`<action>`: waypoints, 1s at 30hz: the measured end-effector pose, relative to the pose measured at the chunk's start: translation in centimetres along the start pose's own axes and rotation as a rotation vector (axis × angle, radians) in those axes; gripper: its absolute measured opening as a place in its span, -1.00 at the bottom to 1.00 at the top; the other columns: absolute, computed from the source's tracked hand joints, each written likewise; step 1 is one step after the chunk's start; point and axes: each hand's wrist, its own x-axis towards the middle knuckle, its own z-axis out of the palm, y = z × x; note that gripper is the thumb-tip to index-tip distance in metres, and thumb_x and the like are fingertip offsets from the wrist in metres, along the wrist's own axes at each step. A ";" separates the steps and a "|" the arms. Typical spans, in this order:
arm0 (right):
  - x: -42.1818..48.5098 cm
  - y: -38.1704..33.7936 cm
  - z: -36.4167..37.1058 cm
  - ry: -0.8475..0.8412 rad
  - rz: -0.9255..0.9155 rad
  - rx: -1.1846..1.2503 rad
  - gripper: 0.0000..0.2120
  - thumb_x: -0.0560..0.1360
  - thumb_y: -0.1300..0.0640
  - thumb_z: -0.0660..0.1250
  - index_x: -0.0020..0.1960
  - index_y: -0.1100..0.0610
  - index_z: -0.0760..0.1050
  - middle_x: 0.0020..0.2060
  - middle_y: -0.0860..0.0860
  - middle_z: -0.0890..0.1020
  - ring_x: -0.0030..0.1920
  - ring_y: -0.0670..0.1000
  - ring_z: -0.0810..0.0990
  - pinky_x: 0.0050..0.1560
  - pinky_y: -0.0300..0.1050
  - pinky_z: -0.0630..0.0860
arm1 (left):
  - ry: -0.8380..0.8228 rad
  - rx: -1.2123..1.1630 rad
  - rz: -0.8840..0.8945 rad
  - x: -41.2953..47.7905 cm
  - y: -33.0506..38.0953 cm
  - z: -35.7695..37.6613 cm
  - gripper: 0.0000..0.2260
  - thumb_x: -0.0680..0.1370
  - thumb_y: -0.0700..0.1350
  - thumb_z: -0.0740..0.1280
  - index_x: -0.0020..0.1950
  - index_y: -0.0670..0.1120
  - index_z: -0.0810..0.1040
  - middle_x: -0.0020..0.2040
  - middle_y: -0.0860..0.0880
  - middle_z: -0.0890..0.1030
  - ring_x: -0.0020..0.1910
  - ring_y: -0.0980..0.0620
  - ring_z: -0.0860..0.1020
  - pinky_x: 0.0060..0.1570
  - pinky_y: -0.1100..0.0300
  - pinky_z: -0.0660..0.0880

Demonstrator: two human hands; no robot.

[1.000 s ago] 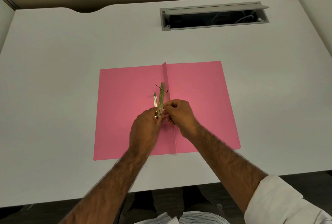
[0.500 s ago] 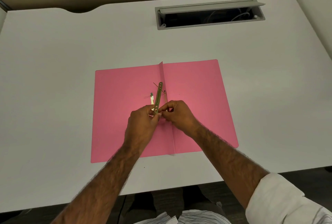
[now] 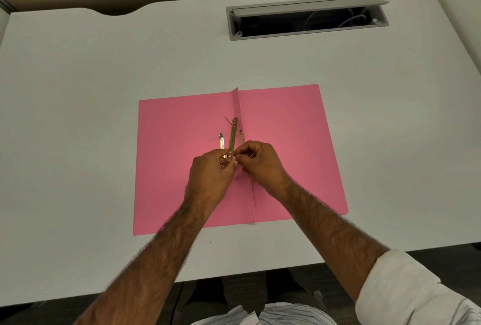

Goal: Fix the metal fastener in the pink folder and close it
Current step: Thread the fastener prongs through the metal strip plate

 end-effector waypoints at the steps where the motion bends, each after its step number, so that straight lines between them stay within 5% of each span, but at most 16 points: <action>1: 0.0 0.0 0.0 -0.003 0.008 0.032 -0.90 0.47 0.36 0.38 -0.09 0.22 0.64 -0.34 0.01 0.61 -0.41 -0.10 0.50 -0.36 -0.22 0.47 | -0.001 0.015 -0.004 0.0 -0.1 0.0 -0.73 0.51 -0.05 0.46 0.19 -0.08 0.69 -0.10 0.02 0.73 -0.26 0.18 0.58 -0.19 0.26 0.51; 6: -0.3 0.0 -0.3 -0.033 0.009 0.079 -0.86 0.48 0.38 0.36 -0.06 0.22 0.66 -0.31 0.06 0.64 -0.42 -0.09 0.50 -0.38 -0.21 0.47 | -0.013 0.048 -0.015 0.2 -0.4 0.1 -0.66 0.53 -0.06 0.43 0.28 -0.12 0.63 -0.11 0.02 0.73 -0.22 0.16 0.59 -0.06 0.30 0.46; 11: -0.2 -0.1 -0.1 -0.022 0.019 0.050 -0.81 0.49 0.37 0.35 0.02 0.21 0.68 -0.32 0.03 0.64 -0.40 -0.08 0.49 -0.36 -0.21 0.46 | -0.029 0.034 -0.023 0.3 -0.4 0.5 -0.66 0.53 -0.11 0.42 0.29 -0.14 0.62 -0.11 0.03 0.73 -0.26 0.26 0.55 -0.16 0.45 0.39; 15: -0.2 -0.2 -0.2 -0.007 0.034 0.049 -0.80 0.49 0.35 0.36 0.05 0.19 0.67 -0.31 0.03 0.64 -0.44 -0.11 0.48 -0.39 -0.22 0.48 | 0.012 0.083 -0.038 -0.5 -0.9 1.1 -0.70 0.54 -0.16 0.41 0.28 -0.13 0.62 0.07 -0.07 0.71 -0.09 0.08 0.60 -0.06 0.29 0.45; 25: -0.3 0.0 -0.5 0.001 0.038 0.158 -0.79 0.50 0.39 0.34 0.07 0.24 0.65 -0.27 0.18 0.64 -0.48 -0.09 0.49 -0.44 -0.20 0.50 | -0.033 0.344 -0.046 -2.3 0.3 3.5 -0.75 0.62 0.04 0.31 0.07 -0.13 0.61 -0.01 -0.10 0.56 -0.12 -0.06 0.58 -0.17 0.02 0.57; 30: -0.3 0.0 -0.6 0.002 0.029 0.142 -0.79 0.51 0.38 0.33 0.07 0.22 0.65 -0.26 0.19 0.66 -0.45 -0.08 0.52 -0.39 -0.17 0.56 | -0.024 0.373 -0.065 -2.1 0.9 3.8 -0.76 0.63 0.00 0.29 0.09 -0.14 0.60 -0.02 -0.11 0.58 -0.13 -0.06 0.59 -0.23 0.11 0.49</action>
